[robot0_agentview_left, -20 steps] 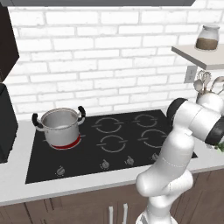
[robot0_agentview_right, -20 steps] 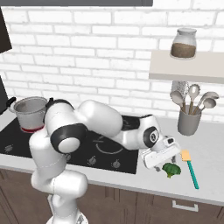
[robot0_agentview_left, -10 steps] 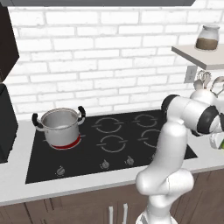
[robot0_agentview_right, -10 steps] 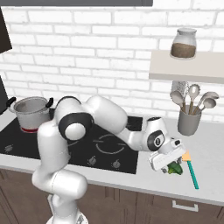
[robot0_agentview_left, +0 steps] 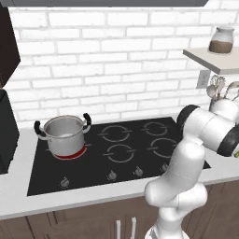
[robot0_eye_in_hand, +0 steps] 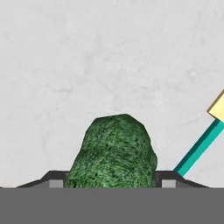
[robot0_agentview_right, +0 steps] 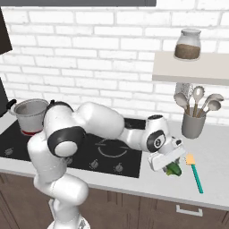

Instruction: Put the lime and broccoli in the pot. Retrieve the spatula and lightly stir the vegetables in the pot.

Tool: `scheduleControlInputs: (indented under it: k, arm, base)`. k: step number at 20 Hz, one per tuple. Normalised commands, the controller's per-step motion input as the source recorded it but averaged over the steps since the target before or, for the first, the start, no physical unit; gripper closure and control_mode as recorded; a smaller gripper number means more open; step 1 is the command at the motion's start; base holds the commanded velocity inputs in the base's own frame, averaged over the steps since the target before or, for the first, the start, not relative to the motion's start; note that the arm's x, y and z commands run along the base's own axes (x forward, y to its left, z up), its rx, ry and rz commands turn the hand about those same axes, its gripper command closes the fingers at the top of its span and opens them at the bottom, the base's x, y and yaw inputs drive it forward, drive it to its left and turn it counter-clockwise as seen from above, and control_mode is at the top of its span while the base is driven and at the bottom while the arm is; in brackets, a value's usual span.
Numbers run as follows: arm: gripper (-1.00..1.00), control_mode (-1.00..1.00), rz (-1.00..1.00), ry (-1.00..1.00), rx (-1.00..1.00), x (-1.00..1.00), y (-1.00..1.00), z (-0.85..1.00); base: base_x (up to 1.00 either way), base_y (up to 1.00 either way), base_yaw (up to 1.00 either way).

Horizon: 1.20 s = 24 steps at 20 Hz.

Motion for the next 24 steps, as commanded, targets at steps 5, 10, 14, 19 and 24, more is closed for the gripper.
scheduleControlInputs:
  k: [5, 10, 14, 19, 24]
  arm:
    - [1.0, -1.0, 0.14, -0.24, 0.0, -0.04, 1.0, 0.8]
    - [1.0, -1.0, 0.11, -0.2, 0.07, 0.43, 1.0, 1.0]
    - [1.0, -1.0, 0.14, -0.01, 0.29, 0.82, 1.0, 0.82]
    - [1.0, -1.0, 0.17, 0.03, 0.34, 0.8, 1.0, 0.45]
    - [1.0, -1.0, 0.13, 0.09, 0.17, 0.55, 1.0, 0.29]
  base:
    - [0.0, 0.0, 0.0]
    - [0.0, 0.0, 0.0]
    - [0.0, 0.0, 0.0]
    - [0.0, 0.0, 0.0]
    - [0.0, 0.0, 0.0]
